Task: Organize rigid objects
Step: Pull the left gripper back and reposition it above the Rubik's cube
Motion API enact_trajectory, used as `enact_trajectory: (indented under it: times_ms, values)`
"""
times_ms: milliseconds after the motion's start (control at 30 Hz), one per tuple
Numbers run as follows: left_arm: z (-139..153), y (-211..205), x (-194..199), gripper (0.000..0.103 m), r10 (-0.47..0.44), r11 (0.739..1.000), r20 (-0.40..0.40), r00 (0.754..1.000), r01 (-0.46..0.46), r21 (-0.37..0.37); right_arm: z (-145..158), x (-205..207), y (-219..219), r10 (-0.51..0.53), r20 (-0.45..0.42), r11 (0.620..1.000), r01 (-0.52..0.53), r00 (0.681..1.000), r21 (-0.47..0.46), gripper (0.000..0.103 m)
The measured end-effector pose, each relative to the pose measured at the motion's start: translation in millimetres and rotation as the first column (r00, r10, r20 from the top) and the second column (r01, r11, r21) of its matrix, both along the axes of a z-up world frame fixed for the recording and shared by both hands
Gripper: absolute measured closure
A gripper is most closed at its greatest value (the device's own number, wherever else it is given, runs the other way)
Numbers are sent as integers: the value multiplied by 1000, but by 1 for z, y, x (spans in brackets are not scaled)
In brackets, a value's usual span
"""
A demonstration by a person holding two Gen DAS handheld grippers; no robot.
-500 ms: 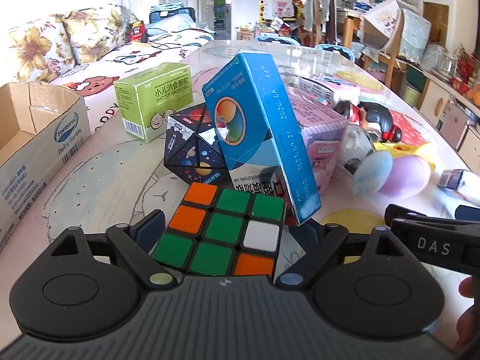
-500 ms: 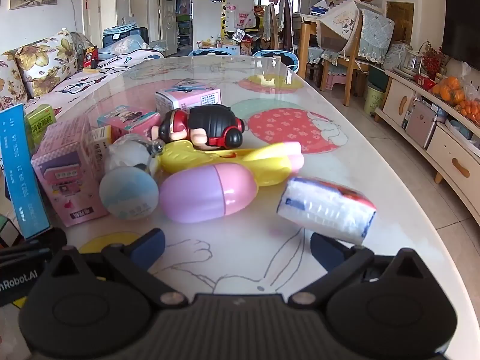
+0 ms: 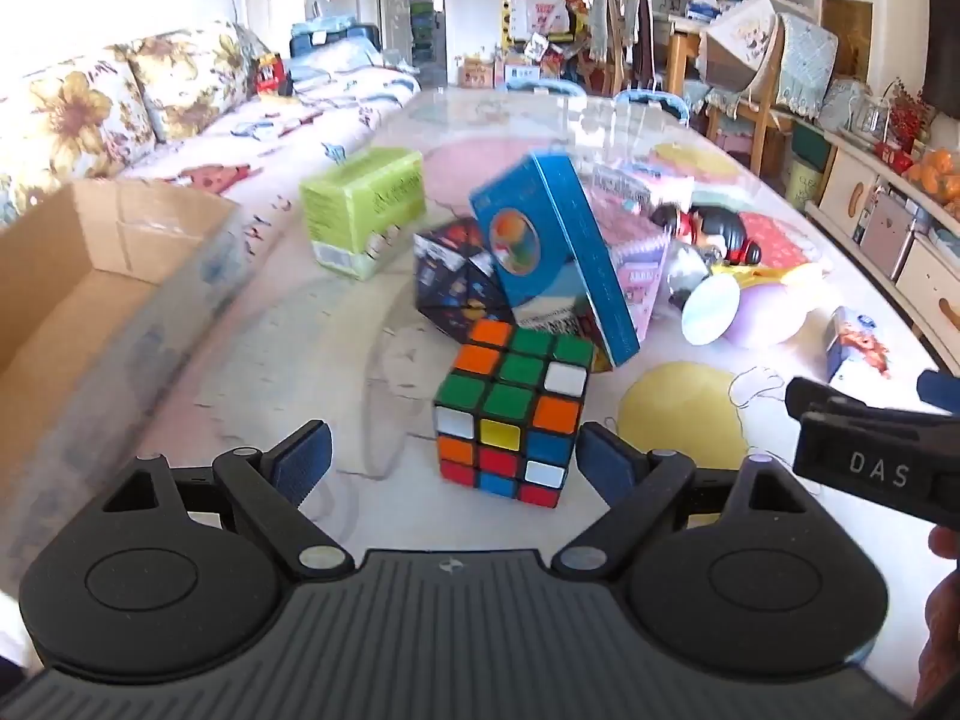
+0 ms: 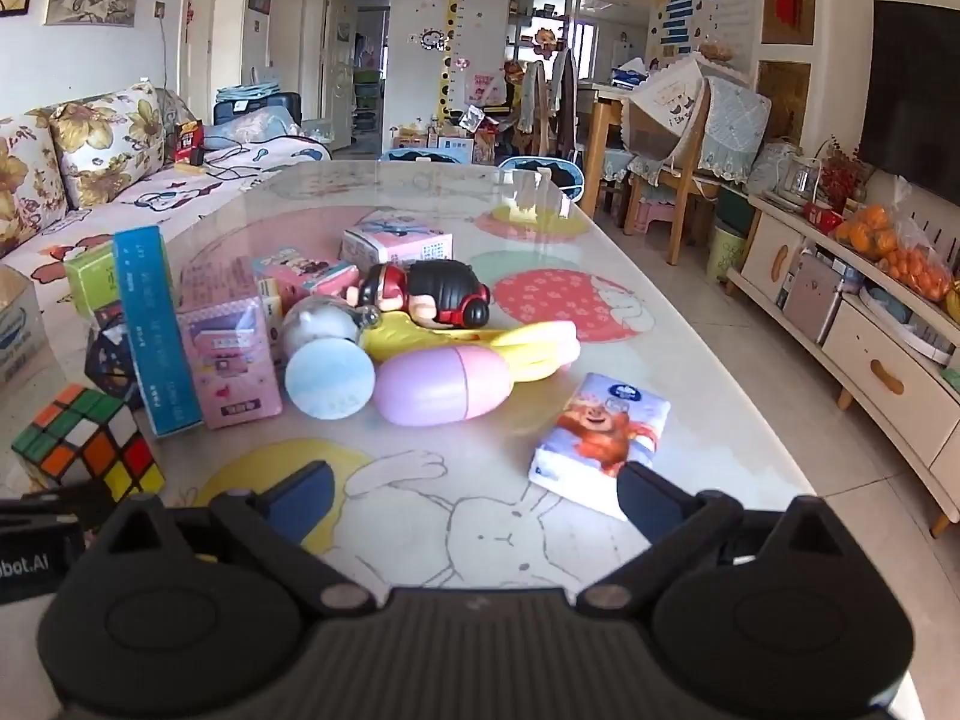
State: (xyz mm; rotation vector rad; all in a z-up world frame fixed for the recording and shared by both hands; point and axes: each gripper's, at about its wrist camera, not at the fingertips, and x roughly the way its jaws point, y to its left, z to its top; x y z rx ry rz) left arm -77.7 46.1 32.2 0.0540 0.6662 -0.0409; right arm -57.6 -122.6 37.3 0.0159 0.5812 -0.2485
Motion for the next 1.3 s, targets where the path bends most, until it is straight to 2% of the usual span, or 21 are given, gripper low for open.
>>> enact_trajectory:
  times_ms: [233,400,567,767,967,1300]
  values:
    - [45,25,-31,0,8,1000,81,997,-10,25,21,-34,23,15,31,1000,-15,999,3,3]
    - [75,45,-57,0,29,999,143,989,-33,28,39,-59,41,44,60,998,-46,997,44,3]
    - [98,64,-79,0,50,997,193,980,-59,45,59,-82,71,99,107,995,-99,989,-4,4]
    - [102,69,-84,0,80,995,228,970,-93,46,81,-102,110,184,138,983,-178,973,-52,4]
    - [108,88,-108,0,116,991,259,959,-129,34,104,-115,140,262,172,964,-248,950,-96,4]
    - [103,95,-123,0,187,981,300,936,-196,1,116,-136,166,339,231,940,-319,912,-118,4]
